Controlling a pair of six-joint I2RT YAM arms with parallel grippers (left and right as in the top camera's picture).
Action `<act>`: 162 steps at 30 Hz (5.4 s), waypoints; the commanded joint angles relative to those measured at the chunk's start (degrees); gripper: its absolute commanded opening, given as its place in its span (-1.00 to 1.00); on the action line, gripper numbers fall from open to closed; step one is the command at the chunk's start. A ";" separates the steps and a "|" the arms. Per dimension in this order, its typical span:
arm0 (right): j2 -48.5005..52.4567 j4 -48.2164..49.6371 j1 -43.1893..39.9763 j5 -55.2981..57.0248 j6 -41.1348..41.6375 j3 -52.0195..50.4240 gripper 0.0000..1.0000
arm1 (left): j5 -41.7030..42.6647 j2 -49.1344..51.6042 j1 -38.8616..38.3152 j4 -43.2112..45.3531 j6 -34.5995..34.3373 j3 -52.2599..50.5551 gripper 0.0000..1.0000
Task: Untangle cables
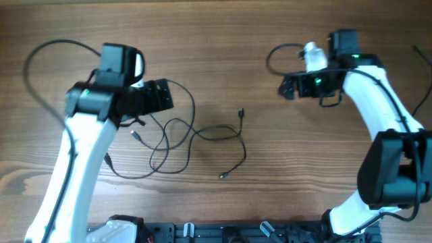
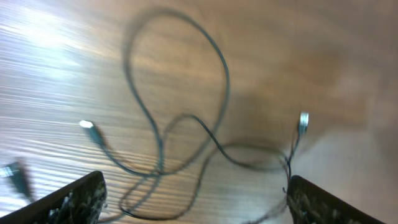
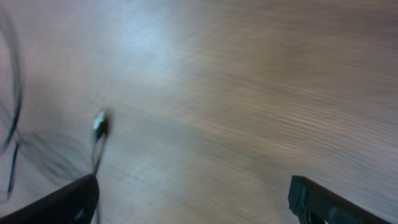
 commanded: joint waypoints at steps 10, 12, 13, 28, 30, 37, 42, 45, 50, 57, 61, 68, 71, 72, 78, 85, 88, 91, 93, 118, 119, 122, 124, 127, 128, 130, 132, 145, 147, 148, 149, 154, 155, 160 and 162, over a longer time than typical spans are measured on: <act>-1.09 5.31 30.45 -9.18 -41.86 -7.41 0.99 | -10.62 -13.05 8.96 -6.95 -6.03 0.94 0.97; -1.09 8.17 33.62 -8.70 -42.14 -8.63 0.99 | -10.60 -13.05 8.96 -6.97 -6.03 0.94 0.96; -1.05 9.38 34.53 -7.91 -43.01 -9.05 1.00 | -10.60 -13.05 8.96 -7.02 -6.03 0.94 0.98; 13.99 16.13 35.56 -7.21 -39.30 -9.33 0.67 | -10.62 -13.05 8.96 -8.94 -5.99 0.94 1.00; 14.73 16.37 35.56 -6.88 -39.28 -9.33 0.47 | -10.60 -13.05 8.96 -9.01 -5.99 0.94 1.00; 14.80 17.18 35.45 -3.74 -36.33 -9.35 0.14 | -10.60 -13.05 8.96 -9.16 -5.99 0.94 1.00; 11.96 19.08 35.47 7.13 -27.93 -8.22 0.99 | -8.20 -13.05 8.96 -9.07 -3.02 0.94 1.00; 8.87 19.08 35.36 8.46 -32.52 -8.22 0.99 | -8.07 -13.05 8.96 -9.03 -3.02 0.94 1.00; 8.81 14.34 35.12 16.90 -37.11 -8.28 0.99 | -8.07 -13.05 8.96 -8.94 -2.99 0.94 1.00; 8.79 12.17 35.52 24.20 -36.35 -8.26 0.98 | -8.07 -13.05 8.96 -8.85 -2.99 0.94 1.00; 8.79 13.14 35.39 24.13 -35.08 -8.26 0.84 | -8.07 -13.05 8.96 -8.87 -2.99 0.94 1.00; 1.57 15.50 38.80 25.07 -31.93 -7.85 0.99 | -8.04 -13.05 8.96 -8.87 -2.99 0.94 1.00; -1.84 15.28 38.80 24.98 -30.05 -7.85 0.99 | -8.04 -13.05 8.96 -8.87 -2.99 0.94 1.00; -2.62 14.27 38.88 24.96 -28.70 -7.85 1.00 | -8.04 -13.05 8.96 -8.87 -2.99 0.94 0.99; -2.29 12.24 36.41 20.57 -37.75 -8.72 0.99 | -8.04 -13.05 8.96 -8.90 -2.99 0.94 1.00; 1.60 16.26 30.97 14.99 -39.93 -8.76 1.00 | -5.44 -13.05 8.96 -8.90 -0.76 0.94 1.00; 3.56 16.33 29.44 11.78 -39.85 -8.76 0.99 | -4.98 -13.05 8.96 -8.87 -0.15 0.94 1.00; 5.31 16.31 29.44 11.78 -39.30 -8.76 0.99 | -4.98 -13.05 8.96 -8.85 -0.15 0.94 1.00; 6.56 16.70 29.38 11.76 -37.62 -8.76 0.99 | -4.98 -13.05 8.96 -8.85 -0.15 0.94 1.00; 6.12 15.65 29.40 7.32 -28.96 -8.63 -0.91 | -4.37 -13.05 8.96 -8.90 0.00 0.94 1.00; 4.20 15.67 29.33 7.39 -28.98 -8.61 -0.91 | -4.37 -13.05 8.96 -8.90 0.00 0.94 1.00; -3.89 15.69 29.18 11.47 -28.92 -7.21 -0.91 | -4.37 -13.05 8.96 -8.90 0.00 0.94 1.00; -10.88 16.70 28.85 18.03 -26.62 -5.97 -0.91 | -4.39 -13.05 8.96 -8.96 0.00 0.94 1.00; -21.42 21.11 26.56 33.97 -21.64 -5.57 -0.91 | -4.39 -13.05 8.96 -9.11 0.00 0.94 1.00; -24.26 22.40 25.22 37.05 -21.46 -5.57 -0.91 | -4.39 -13.05 8.96 -9.11 0.00 0.94 1.00; -31.19 25.09 20.55 40.57 -21.51 -5.57 -0.92 | -4.39 -13.05 8.96 -9.33 0.00 0.94 1.00; -37.51 27.56 12.96 40.61 -21.49 -5.57 -0.91 | -4.39 -13.05 8.96 -9.60 0.00 0.94 1.00; -31.23 31.58 -35.76 30.86 22.14 -5.60 -0.91 | -4.85 -13.03 8.96 -11.21 0.24 0.94 1.00; -26.91 32.00 -42.05 30.88 29.70 -5.60 -0.91 | -4.83 -13.03 8.96 -11.23 0.22 0.90 1.00; -25.07 32.48 -44.30 30.86 31.76 -5.60 -0.91 | -4.83 -13.00 8.96 -11.23 0.22 0.90 1.00; -23.52 33.03 -45.90 30.86 33.38 -5.60 -0.91 | -4.83 -12.98 8.96 -11.23 0.22 0.90 1.00; -11.28 38.01 -53.18 29.81 37.62 -5.60 -0.91 | -4.81 -12.87 8.96 -11.69 0.20 0.90 1.00; -9.53 38.05 -53.86 29.79 37.64 -5.60 -0.91 | -4.81 -12.87 8.96 -11.69 0.20 0.90 1.00; 0.11 37.03 -55.52 27.45 33.77 -5.60 -0.91 | -4.81 -12.87 8.96 -12.04 0.20 0.90 1.00; 1.49 36.85 -55.52 27.30 34.32 -5.60 -0.91 | -4.83 -12.87 8.96 -12.33 0.20 0.90 1.00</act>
